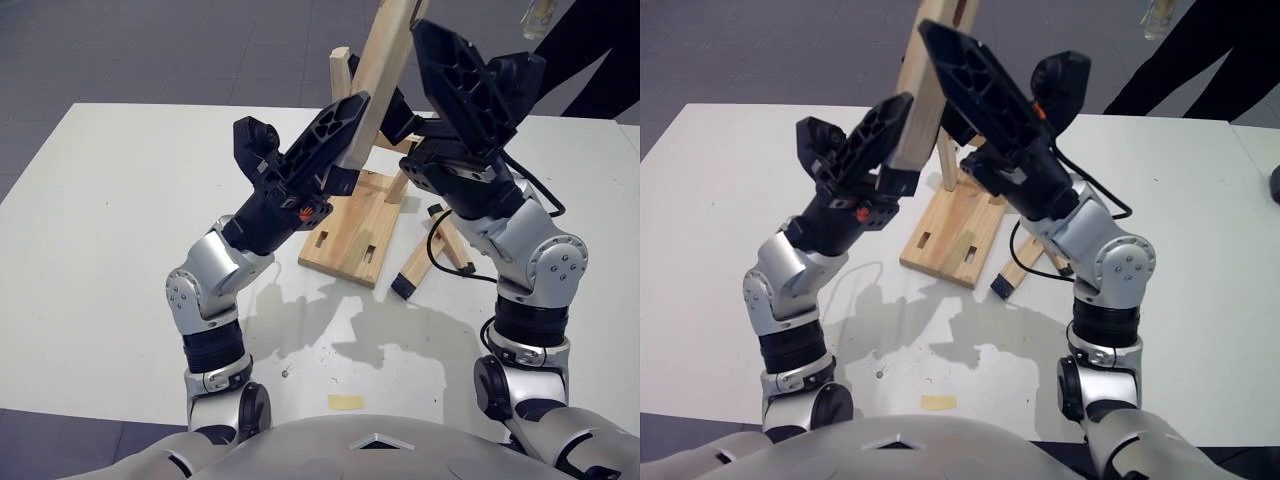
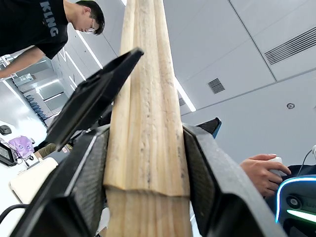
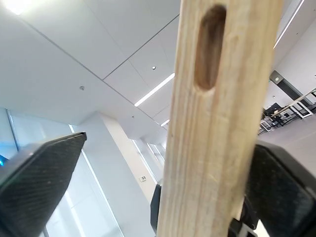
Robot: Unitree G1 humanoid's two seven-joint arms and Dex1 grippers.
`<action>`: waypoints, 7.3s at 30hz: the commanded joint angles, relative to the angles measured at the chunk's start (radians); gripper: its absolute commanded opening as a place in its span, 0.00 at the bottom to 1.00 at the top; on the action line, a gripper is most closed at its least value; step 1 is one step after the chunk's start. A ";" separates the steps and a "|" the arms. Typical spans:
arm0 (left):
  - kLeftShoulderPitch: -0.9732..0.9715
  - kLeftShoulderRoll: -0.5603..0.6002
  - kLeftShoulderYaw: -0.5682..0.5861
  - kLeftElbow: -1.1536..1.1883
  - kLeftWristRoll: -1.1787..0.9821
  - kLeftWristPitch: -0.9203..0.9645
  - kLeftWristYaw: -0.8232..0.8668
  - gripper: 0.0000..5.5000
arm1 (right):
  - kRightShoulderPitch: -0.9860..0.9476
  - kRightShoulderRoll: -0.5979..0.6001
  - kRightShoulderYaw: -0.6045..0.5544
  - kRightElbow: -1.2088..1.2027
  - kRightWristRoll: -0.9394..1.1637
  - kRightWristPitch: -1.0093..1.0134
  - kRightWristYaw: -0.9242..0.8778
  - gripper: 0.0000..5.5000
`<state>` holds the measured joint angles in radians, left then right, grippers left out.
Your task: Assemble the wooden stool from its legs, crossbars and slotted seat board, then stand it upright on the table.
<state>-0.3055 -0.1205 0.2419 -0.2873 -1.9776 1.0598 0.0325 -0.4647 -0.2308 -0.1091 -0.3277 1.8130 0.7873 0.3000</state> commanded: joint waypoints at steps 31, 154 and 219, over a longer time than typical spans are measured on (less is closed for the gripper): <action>0.098 -0.115 -0.019 -0.077 0.005 -0.138 0.125 0.37 | 0.043 -0.013 0.017 -0.013 -0.007 -0.043 -0.026 0.38; 0.093 0.607 0.131 0.082 1.154 -0.318 -0.264 0.98 | 0.737 -0.374 -0.065 -0.075 -1.166 -0.375 0.135 0.93; -0.366 0.524 -0.032 -0.147 0.474 -0.221 0.060 0.72 | 0.183 -0.040 0.350 -0.212 -1.675 -0.568 0.046 0.23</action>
<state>-0.6529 0.3728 0.2298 -0.4117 -1.5590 0.8398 0.1085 -0.2897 -0.2767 0.2432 -0.5356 0.1422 0.2149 0.3414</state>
